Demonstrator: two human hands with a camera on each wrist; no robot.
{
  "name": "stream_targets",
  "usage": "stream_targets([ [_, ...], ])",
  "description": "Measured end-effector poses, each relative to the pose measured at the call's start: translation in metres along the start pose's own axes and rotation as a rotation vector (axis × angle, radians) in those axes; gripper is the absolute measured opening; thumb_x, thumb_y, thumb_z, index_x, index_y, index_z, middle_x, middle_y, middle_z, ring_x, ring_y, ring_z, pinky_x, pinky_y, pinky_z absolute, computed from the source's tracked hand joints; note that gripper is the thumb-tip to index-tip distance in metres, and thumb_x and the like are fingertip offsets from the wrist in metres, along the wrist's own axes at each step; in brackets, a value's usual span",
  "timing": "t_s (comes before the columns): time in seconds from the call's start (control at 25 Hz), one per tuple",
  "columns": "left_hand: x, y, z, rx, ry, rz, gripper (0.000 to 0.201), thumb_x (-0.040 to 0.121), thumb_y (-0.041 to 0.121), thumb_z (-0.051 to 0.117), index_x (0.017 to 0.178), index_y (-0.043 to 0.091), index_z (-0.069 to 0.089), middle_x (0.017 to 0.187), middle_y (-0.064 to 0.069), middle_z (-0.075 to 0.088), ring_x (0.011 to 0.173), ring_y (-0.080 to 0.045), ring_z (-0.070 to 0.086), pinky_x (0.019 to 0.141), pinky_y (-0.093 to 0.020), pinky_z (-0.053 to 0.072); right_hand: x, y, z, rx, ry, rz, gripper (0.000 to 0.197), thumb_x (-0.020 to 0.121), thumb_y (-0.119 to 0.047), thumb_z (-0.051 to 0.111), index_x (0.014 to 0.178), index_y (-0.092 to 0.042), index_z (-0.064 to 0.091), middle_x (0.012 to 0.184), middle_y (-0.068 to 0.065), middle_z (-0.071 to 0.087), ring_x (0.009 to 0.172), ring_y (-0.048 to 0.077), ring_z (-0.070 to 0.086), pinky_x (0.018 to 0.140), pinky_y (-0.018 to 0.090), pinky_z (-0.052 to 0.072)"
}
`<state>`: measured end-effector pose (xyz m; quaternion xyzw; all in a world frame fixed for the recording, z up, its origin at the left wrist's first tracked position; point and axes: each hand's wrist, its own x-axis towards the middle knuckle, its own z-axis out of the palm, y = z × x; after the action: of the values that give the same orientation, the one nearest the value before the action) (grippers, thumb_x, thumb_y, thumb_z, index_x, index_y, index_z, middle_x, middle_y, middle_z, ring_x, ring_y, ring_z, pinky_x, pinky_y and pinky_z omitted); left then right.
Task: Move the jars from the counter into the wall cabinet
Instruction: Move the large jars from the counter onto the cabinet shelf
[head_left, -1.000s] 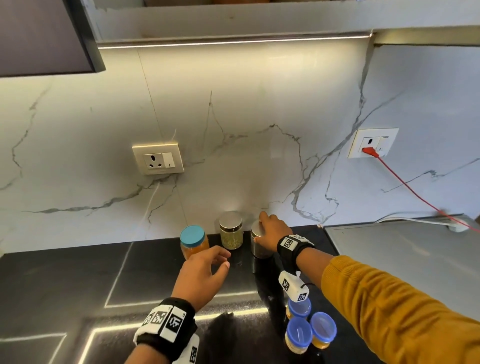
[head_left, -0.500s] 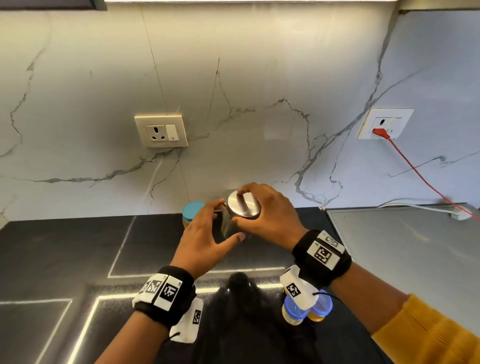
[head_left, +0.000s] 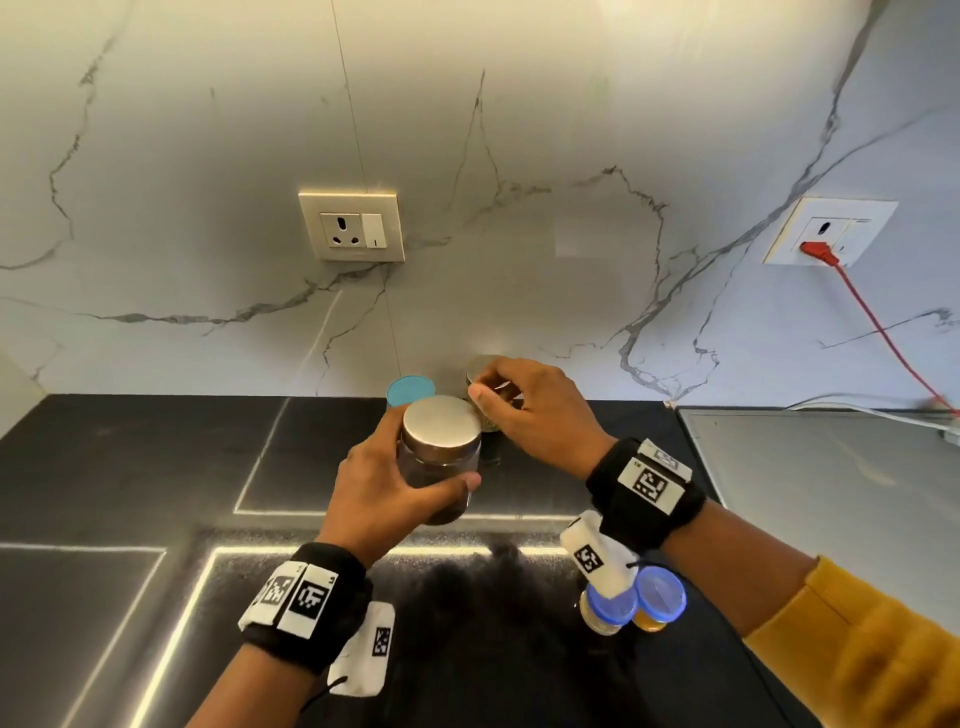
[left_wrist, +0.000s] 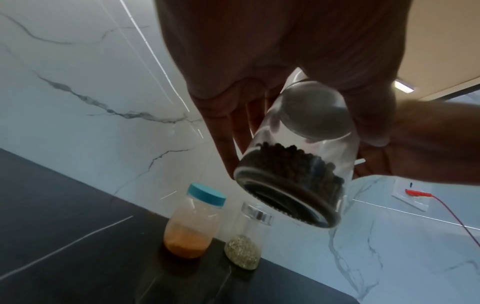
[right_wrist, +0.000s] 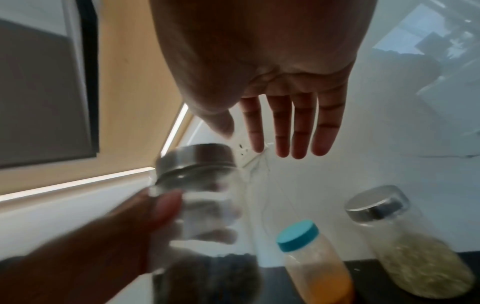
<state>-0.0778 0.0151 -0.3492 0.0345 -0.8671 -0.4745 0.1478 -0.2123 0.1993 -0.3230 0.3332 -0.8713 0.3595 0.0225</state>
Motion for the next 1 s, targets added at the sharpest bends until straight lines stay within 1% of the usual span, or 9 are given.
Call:
stream_targets([
  [0.12,-0.004,-0.009,0.000,-0.004,0.000,-0.026,0.087,0.059,0.071,0.083,0.131,0.048,0.040,0.114,0.031,0.059,0.108,0.015,0.058,0.090,-0.014,0.049,0.030,0.035,0.016,-0.210,-0.096,0.145,0.039,0.094,-0.046,0.067,0.127,-0.026,0.063,0.124,0.000,0.067,0.109,0.018,0.064,0.091,0.036,0.057],
  [0.2,-0.004,-0.011,0.000,-0.003,0.011,-0.026,0.088,0.059,0.071,0.082,0.132,0.047,0.040,0.115,0.032,0.057,0.108,0.014,0.057,0.091,-0.013,0.048,0.054,0.055,0.028,-0.318,-0.164,0.229,0.051,0.094,-0.046,0.067,0.139,-0.024,0.056,0.134,0.008,0.060,0.118,0.027,0.061,0.096,0.040,0.055],
  [0.28,-0.001,-0.012,-0.001,-0.007,0.017,-0.012,0.091,0.059,0.073,0.081,0.134,0.043,0.042,0.116,0.032,0.057,0.109,0.013,0.058,0.091,-0.011,0.047,0.073,0.071,0.041,-0.351,-0.211,0.297,0.058,0.093,-0.048,0.067,0.143,-0.023,0.052,0.138,0.013,0.057,0.119,0.032,0.061,0.098,0.043,0.055],
  [0.4,0.001,-0.014,-0.003,-0.016,0.026,-0.007,0.093,0.058,0.069,0.081,0.137,0.035,0.046,0.116,0.024,0.061,0.109,0.011,0.058,0.091,-0.008,0.046,0.090,0.087,0.059,-0.341,-0.236,0.345,0.054,0.090,-0.048,0.072,0.132,-0.020,0.055,0.130,0.014,0.057,0.111,0.035,0.063,0.090,0.040,0.055],
  [0.52,0.003,-0.015,-0.004,-0.013,0.028,-0.013,0.093,0.058,0.068,0.081,0.138,0.035,0.046,0.118,0.022,0.061,0.109,0.012,0.058,0.089,-0.006,0.044,0.097,0.095,0.074,-0.311,-0.196,0.361,0.053,0.087,-0.047,0.077,0.122,-0.020,0.050,0.118,0.013,0.058,0.099,0.033,0.063,0.077,0.035,0.051],
  [0.64,0.005,-0.016,-0.005,-0.020,0.031,-0.019,0.092,0.058,0.068,0.081,0.137,0.038,0.045,0.117,0.024,0.060,0.109,0.011,0.058,0.087,-0.004,0.044,0.103,0.098,0.082,-0.312,-0.137,0.357,0.051,0.085,-0.046,0.079,0.118,-0.019,0.050,0.112,0.010,0.062,0.095,0.032,0.064,0.076,0.037,0.054],
  [0.76,0.005,-0.015,-0.008,-0.023,0.026,-0.011,0.089,0.058,0.069,0.080,0.135,0.041,0.044,0.116,0.027,0.059,0.109,0.011,0.058,0.089,-0.006,0.045,0.102,0.098,0.078,-0.323,-0.109,0.323,0.046,0.080,-0.049,0.081,0.103,-0.022,0.051,0.101,0.006,0.067,0.088,0.029,0.067,0.071,0.037,0.058],
  [0.88,0.005,-0.012,-0.010,-0.027,0.030,0.000,0.092,0.058,0.069,0.080,0.137,0.037,0.046,0.117,0.025,0.060,0.109,0.012,0.058,0.090,-0.007,0.046,0.090,0.089,0.065,-0.324,-0.041,0.270,0.050,0.076,-0.051,0.082,0.108,-0.025,0.052,0.100,0.002,0.066,0.089,0.026,0.066,0.071,0.036,0.059],
  [1.0,0.005,0.001,-0.015,-0.045,0.044,0.025,0.098,0.057,0.075,0.080,0.141,0.033,0.048,0.118,0.023,0.061,0.110,0.011,0.058,0.094,-0.015,0.049,0.067,0.062,0.040,-0.292,0.073,0.214,0.059,0.075,-0.054,0.081,0.117,-0.028,0.051,0.106,0.002,0.062,0.089,0.022,0.061,0.069,0.029,0.050],
])
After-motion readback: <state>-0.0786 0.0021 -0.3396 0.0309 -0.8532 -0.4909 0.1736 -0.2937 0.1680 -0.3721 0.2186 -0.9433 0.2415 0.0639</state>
